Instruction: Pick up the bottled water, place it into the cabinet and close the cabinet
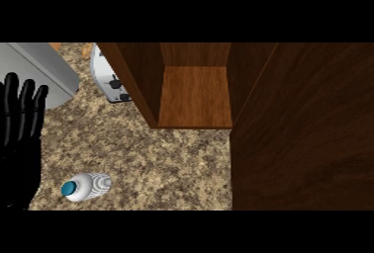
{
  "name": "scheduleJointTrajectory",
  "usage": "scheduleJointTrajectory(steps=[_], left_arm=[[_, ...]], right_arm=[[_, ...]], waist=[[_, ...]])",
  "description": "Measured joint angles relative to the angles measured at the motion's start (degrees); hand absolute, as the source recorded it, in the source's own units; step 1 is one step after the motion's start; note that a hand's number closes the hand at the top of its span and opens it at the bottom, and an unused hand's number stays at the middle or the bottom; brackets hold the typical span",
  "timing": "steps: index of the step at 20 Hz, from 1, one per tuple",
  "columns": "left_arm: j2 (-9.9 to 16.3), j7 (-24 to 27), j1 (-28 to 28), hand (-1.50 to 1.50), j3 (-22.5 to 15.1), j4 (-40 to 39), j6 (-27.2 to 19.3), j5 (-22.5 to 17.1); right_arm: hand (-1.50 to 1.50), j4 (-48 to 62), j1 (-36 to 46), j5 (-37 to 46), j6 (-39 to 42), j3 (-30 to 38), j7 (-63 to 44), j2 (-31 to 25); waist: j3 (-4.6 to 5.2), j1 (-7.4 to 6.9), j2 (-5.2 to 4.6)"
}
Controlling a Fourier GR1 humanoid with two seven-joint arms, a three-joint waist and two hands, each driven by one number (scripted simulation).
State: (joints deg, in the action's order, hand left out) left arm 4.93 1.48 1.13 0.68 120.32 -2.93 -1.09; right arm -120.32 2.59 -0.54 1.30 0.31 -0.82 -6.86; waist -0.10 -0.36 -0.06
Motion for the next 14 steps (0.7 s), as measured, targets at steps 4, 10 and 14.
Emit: scheduleJointTrajectory(steps=[4, 10, 14], left_arm=[[4.2, 2.5, -3.0, -1.50, 2.9, 1.1, 8.9, -9.0], [11.1, 0.8, -12.8, -1.50, 3.2, 0.9, 23.9, -23.4], [15.4, 0.7, -20.4, -1.50, 7.1, 1.8, 31.6, -31.6]], right_arm=[[-1.50, -2.1, -2.6, 0.0, -0.2, -0.9, 0.5, 1.2], [-1.50, -6.0, -10.0, -4.7, 0.9, -3.4, -5.4, 2.8], [-1.50, -12.0, -16.7, -6.8, 1.7, -5.9, -9.7, 3.1]], waist=[[0.11, 0.08, 0.19], [0.21, -0.09, 0.50], [0.18, -0.04, 0.51]])
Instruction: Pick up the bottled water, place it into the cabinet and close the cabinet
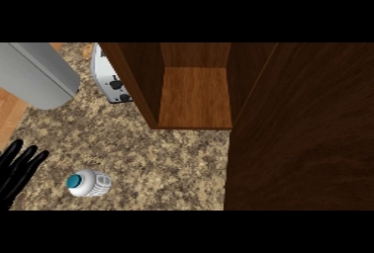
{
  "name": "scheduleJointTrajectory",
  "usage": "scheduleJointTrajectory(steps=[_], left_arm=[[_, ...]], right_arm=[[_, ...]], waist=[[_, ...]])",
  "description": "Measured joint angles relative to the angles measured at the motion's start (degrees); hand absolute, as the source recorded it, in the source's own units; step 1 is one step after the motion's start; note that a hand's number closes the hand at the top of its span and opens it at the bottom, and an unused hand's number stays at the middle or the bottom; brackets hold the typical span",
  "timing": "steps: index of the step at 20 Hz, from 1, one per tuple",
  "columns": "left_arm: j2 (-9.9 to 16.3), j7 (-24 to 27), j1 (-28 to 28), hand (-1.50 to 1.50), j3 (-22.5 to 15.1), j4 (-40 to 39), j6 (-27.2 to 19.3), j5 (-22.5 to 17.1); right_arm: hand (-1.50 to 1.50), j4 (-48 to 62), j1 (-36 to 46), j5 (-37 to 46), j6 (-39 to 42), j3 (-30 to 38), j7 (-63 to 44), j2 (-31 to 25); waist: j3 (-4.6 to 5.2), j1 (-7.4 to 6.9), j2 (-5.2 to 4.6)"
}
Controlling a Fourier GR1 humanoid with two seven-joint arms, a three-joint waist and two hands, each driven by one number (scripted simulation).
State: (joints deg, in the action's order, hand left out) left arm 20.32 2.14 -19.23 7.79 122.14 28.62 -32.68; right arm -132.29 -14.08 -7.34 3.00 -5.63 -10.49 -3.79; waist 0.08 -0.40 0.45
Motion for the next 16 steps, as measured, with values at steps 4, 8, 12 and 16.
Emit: scheduleJointTrajectory(steps=[4, 8, 12, 16], left_arm=[[2.7, 0.3, -7.5, -1.50, 5.5, 1.9, 5.9, -6.7], [3.3, 0.3, -10.2, -1.50, 9.4, 0.6, 9.6, -8.8], [3.0, -0.1, -12.1, -1.50, 12.5, -0.1, 12.6, -9.3], [-0.5, 1.2, -10.8, -1.50, 12.9, -3.1, 14.4, -4.3]], right_arm=[[-1.50, -5.9, -6.2, -1.0, 0.7, -1.7, -2.1, 0.0], [-1.50, -8.0, -11.3, -0.3, 1.9, -3.4, -1.0, 0.1], [-1.50, -8.8, -15.6, 0.3, 2.8, -5.8, 0.9, 0.6], [-1.50, -9.3, -18.9, 0.9, 3.4, -7.0, 2.6, 0.5]], waist=[[-0.04, -0.01, -0.05], [-0.07, 0.30, -0.14], [-0.07, 0.46, -0.18], [-0.07, 0.70, -0.22]])
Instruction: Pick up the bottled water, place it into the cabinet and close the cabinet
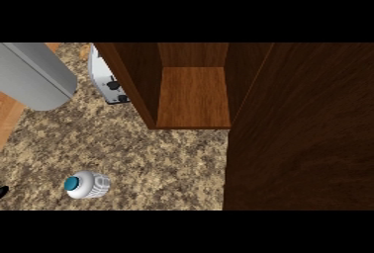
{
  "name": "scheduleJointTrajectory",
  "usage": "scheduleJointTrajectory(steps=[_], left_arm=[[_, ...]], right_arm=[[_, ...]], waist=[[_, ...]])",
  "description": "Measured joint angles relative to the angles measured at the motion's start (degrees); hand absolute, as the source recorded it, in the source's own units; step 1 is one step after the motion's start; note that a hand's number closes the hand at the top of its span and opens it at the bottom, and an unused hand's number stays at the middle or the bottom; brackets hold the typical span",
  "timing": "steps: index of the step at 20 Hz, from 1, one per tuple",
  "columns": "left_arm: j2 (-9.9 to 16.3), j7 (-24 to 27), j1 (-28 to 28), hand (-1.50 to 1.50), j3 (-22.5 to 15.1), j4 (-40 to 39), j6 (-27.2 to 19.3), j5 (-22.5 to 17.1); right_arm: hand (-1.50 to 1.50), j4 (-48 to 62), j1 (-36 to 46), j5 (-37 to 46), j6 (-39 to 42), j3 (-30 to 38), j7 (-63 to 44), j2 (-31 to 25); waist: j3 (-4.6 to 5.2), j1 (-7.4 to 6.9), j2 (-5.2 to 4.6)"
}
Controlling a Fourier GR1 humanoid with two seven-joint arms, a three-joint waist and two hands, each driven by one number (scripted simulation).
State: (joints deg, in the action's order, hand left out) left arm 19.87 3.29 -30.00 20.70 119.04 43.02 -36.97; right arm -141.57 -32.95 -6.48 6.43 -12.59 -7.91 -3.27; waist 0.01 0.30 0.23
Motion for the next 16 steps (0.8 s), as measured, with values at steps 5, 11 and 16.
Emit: scheduleJointTrajectory(steps=[5, 11, 16], left_arm=[[-3.4, 1.7, 3.0, -1.50, 0.4, -4.5, 0.5, 5.8], [-5.8, 6.3, 8.7, -1.50, 1.6, -14.0, 1.3, 15.0], [-8.3, 12.4, 12.2, -1.50, 0.3, -22.1, 1.2, 24.6]], right_arm=[[-1.50, -0.7, -4.6, 0.9, 0.9, -1.6, 2.8, -0.4], [-1.50, -0.9, -7.6, 1.8, 1.7, -2.2, 6.0, -0.7], [-1.50, -1.0, -11.2, 2.6, 2.4, -4.0, 9.3, -1.0]], waist=[[0.02, 0.26, 0.00], [0.03, 0.43, -0.05], [0.05, 0.65, -0.03]])
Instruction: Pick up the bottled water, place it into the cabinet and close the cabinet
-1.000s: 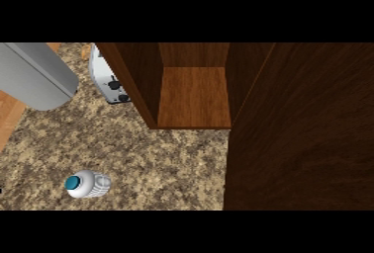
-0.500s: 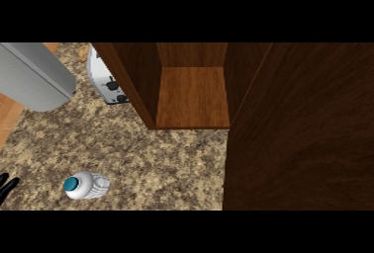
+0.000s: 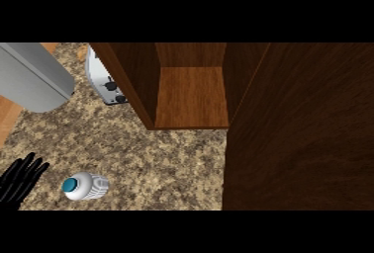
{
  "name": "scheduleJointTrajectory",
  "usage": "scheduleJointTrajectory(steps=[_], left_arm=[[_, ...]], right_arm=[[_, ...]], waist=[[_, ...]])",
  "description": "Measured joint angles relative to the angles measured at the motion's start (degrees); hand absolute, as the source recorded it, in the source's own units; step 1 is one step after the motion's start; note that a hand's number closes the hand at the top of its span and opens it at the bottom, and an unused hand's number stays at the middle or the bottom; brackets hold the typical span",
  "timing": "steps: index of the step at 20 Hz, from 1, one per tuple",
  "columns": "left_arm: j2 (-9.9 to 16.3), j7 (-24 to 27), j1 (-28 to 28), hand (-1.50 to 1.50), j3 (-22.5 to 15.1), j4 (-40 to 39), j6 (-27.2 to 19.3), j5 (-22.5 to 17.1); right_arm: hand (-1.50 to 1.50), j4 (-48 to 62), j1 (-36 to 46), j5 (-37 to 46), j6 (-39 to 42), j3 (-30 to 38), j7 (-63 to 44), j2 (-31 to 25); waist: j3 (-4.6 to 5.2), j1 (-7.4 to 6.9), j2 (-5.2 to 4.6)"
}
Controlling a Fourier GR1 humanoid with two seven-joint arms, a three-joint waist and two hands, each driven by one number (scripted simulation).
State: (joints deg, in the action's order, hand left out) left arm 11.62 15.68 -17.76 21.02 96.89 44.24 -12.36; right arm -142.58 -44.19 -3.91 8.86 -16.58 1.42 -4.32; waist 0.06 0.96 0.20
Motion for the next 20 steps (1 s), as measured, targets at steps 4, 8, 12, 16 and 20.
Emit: scheduleJointTrajectory(steps=[4, 8, 12, 16, 20], left_arm=[[-0.1, 3.5, 4.4, -1.50, -0.3, -8.1, -1.9, 5.1], [-0.4, 10.0, 7.8, -1.50, -1.1, -17.9, -5.0, 10.7], [0.4, 16.1, 12.6, -1.50, -1.3, -28.3, -9.1, 14.6], [1.3, 21.8, 15.3, -1.50, -2.2, -37.3, -12.7, 17.7], [2.0, 25.0, 17.6, -1.50, -4.2, -44.4, -13.2, 18.6]], right_arm=[[-1.50, -0.4, -2.6, 0.3, 0.3, -0.7, 1.8, -0.7], [-1.50, -0.3, -5.1, 0.5, 1.0, -1.0, 4.4, -1.3], [-1.50, -0.1, -5.7, 1.0, 1.0, -1.4, 5.6, -1.7], [-1.50, -0.4, -8.4, 1.2, 1.5, -2.8, 7.6, -2.5], [-1.50, -0.3, -9.4, 1.3, 1.8, -2.5, 8.8, -3.3]], waist=[[0.03, 0.21, -0.05], [0.05, 0.34, -0.07], [0.07, 0.39, -0.15], [0.11, 0.60, -0.15], [0.12, 0.66, -0.18]])
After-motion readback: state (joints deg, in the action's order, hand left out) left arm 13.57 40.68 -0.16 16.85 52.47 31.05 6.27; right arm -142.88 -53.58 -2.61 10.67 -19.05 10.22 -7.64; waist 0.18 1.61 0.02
